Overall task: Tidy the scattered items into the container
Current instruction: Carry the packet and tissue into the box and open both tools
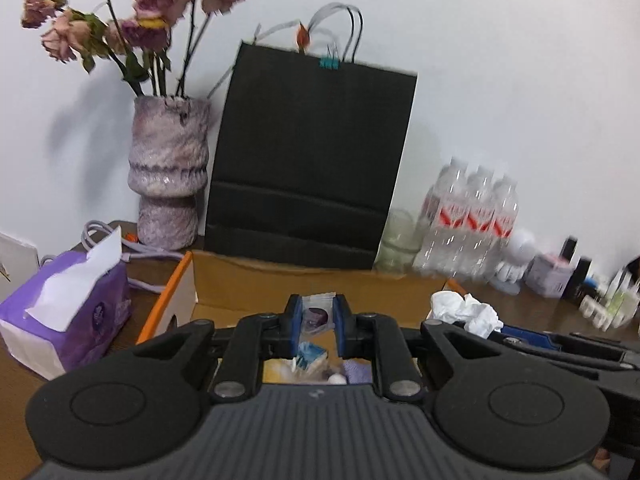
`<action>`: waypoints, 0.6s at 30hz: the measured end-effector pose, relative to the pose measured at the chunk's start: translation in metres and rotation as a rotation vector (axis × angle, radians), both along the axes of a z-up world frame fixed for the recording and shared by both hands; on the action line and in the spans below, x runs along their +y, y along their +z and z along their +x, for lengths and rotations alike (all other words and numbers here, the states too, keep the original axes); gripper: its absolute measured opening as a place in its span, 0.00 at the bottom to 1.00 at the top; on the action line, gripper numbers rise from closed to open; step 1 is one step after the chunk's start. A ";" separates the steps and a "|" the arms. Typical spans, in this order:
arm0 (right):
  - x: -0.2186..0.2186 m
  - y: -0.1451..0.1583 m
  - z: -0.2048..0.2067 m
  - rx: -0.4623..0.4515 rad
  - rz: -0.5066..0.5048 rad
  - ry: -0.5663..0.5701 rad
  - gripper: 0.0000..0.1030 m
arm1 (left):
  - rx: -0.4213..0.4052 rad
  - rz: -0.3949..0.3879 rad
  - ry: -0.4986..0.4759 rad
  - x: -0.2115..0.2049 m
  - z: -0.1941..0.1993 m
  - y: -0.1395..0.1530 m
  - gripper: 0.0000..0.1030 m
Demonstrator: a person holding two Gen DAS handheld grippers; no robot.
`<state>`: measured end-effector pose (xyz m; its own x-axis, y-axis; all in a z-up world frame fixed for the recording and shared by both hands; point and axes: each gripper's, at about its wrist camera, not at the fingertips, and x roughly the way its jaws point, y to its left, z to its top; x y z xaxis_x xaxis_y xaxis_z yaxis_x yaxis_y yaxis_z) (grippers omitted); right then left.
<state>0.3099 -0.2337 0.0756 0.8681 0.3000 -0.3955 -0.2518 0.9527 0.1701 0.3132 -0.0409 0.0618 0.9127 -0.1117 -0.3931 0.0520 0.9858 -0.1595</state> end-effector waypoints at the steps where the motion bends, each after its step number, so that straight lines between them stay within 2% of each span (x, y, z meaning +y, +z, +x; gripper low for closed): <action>1: -0.001 -0.004 0.003 0.016 -0.001 0.000 0.27 | 0.013 0.005 -0.004 -0.001 0.002 -0.004 0.16; 16: -0.006 -0.025 0.017 0.092 -0.013 -0.009 0.28 | 0.059 0.044 -0.014 -0.005 0.010 -0.019 0.17; 17: -0.006 -0.026 0.018 0.096 -0.013 -0.011 0.30 | 0.064 0.050 -0.019 -0.005 0.011 -0.019 0.19; 18: -0.006 -0.027 0.019 0.100 -0.013 -0.015 0.38 | 0.071 0.057 -0.020 -0.006 0.011 -0.019 0.28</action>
<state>0.3288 -0.2395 0.0489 0.8284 0.2821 -0.4838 -0.2203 0.9584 0.1817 0.3245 -0.0470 0.0427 0.8800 -0.1051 -0.4632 0.0622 0.9923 -0.1070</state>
